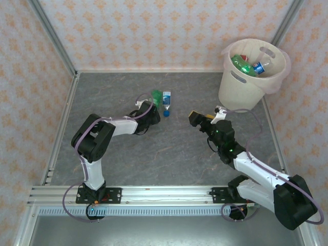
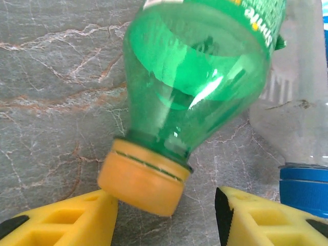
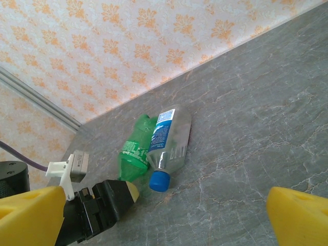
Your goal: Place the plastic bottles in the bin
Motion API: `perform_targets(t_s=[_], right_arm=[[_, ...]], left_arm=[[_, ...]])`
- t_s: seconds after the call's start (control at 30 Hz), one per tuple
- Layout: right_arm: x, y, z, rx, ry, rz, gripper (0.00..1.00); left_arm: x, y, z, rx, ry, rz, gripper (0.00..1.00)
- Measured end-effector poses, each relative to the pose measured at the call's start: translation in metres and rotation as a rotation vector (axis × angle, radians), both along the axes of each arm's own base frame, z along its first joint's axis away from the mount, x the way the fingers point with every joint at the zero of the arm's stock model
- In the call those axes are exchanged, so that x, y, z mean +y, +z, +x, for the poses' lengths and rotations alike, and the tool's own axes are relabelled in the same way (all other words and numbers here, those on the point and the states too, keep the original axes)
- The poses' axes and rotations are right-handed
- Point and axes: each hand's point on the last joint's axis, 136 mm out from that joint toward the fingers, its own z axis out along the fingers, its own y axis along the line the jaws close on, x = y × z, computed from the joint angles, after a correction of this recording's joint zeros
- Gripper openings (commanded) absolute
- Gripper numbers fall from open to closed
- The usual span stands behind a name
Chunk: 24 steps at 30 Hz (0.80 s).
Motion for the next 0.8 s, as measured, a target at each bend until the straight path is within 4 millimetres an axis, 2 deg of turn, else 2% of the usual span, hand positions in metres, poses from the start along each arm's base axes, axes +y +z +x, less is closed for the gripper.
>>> perform_targets(t_s=[0.13, 0.4, 0.8], right_arm=[[0.000, 0.000, 0.000, 0.000, 0.000, 0.000, 1.00], [0.000, -0.001, 0.000, 0.004, 0.001, -0.001, 1.00], [0.000, -0.001, 0.000, 0.004, 0.001, -0.001, 1.00]], left_arm=[[0.000, 0.000, 0.001, -0.003, -0.011, 0.011, 0.53], [0.003, 0.009, 0.013, -0.029, -0.019, 0.023, 0.60], [0.018, -0.001, 0.006, 0.019, -0.051, 0.097, 0.68]])
